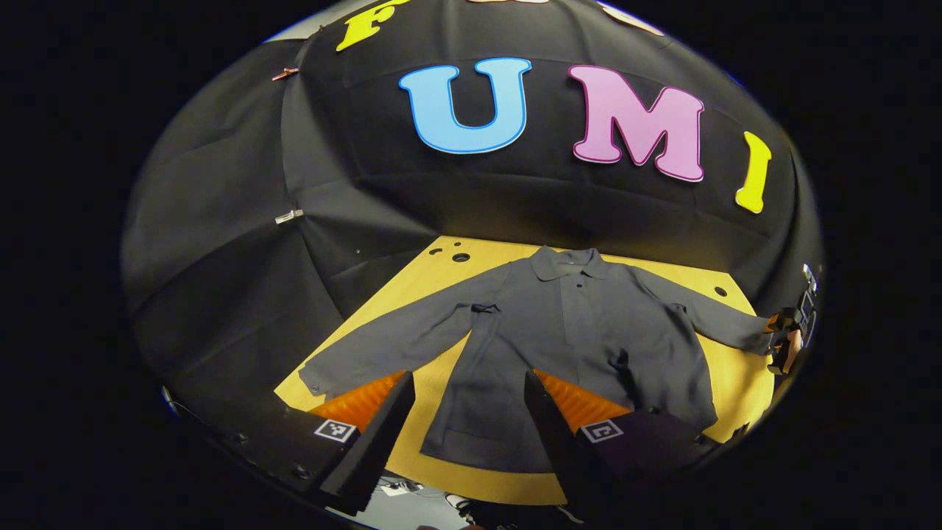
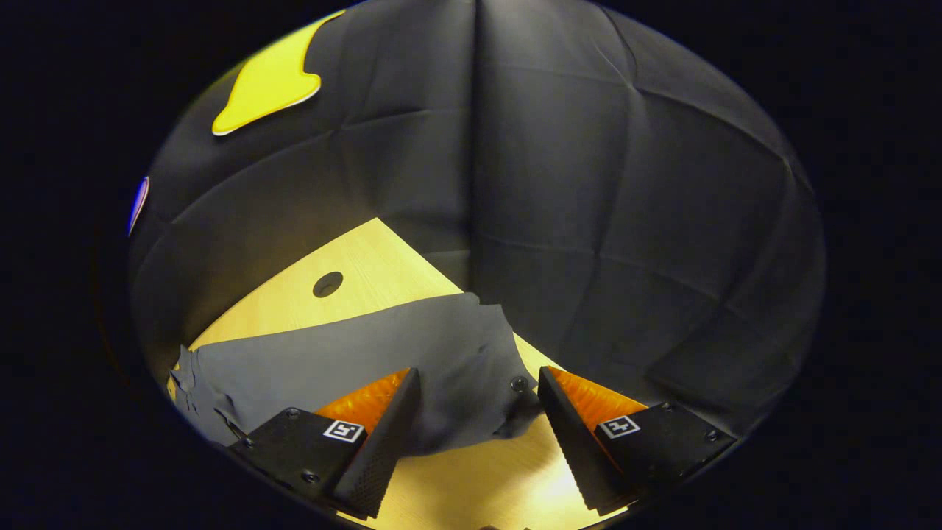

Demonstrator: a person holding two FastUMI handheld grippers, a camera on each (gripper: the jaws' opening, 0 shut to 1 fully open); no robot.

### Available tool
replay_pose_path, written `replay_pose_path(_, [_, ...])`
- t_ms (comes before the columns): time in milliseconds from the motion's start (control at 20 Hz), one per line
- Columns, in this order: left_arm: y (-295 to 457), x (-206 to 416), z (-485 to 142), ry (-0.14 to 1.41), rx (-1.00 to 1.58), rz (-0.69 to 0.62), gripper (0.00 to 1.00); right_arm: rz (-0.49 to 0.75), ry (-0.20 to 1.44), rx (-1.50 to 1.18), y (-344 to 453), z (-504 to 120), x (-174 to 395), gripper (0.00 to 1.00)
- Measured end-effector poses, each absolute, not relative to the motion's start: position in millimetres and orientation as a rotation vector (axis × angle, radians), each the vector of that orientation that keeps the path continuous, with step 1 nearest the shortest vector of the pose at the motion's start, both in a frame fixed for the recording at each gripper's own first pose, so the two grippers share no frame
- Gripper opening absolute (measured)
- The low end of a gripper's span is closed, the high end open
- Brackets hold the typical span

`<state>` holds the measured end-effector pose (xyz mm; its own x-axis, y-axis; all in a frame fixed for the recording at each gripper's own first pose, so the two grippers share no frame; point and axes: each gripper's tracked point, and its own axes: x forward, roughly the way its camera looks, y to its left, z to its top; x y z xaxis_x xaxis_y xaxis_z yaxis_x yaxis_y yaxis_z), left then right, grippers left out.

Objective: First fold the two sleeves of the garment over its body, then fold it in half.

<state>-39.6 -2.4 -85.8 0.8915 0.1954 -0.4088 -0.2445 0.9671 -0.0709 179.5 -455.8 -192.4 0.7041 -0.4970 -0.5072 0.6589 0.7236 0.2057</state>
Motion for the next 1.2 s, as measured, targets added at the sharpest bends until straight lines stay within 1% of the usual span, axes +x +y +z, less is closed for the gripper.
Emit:
replay_pose_path(100, [-7,-36,-86,0.423,-0.126,0.227,0.95,-0.671,0.472,0.398,-462,-205,183,0.99])
replay_pose_path(150, [-9,-35,-84,0.425,-0.126,0.226,0.92,-0.673,0.484,0.393,-462,-209,184,0.99])
replay_pose_path(200, [-12,-34,-83,0.429,-0.124,0.226,0.95,-0.677,0.5,0.386,-462,-215,187,0.99])
replay_pose_path(450, [-25,-27,-81,0.434,-0.112,0.216,0.95,-0.695,0.525,0.316,-459,-220,190,0.99])
replay_pose_path(500, [-27,-26,-81,0.434,-0.111,0.212,0.95,-0.679,0.512,0.304,-457,-216,195,0.97])
replay_pose_path(550, [-30,-25,-80,0.435,-0.11,0.21,0.95,-0.663,0.519,0.301,-455,-218,198,0.84])
replay_pose_path(700, [-37,-24,-83,0.438,-0.11,0.201,0.95,-0.632,0.509,0.293,-449,-218,209,0.34])
replay_pose_path(750, [-40,-23,-82,0.437,-0.111,0.2,0.95,-0.627,0.515,0.302,-444,-219,211,0.37])
replay_pose_path(800, [-42,-23,-82,0.436,-0.111,0.198,0.95,-0.61,0.511,0.305,-442,-217,214,0.18])
replay_pose_path(900, [-46,-22,-79,0.43,-0.115,0.194,0.95,-0.576,0.519,0.307,-435,-220,214,0.09])
replay_pose_path(950, [-47,-20,-77,0.424,-0.116,0.19,0.95,-0.558,0.528,0.309,-431,-220,211,0.07])
replay_pose_path(1200, [-52,-21,-80,0.402,-0.156,0.19,0.95,-0.527,0.506,0.247,-427,-192,200,0.07])
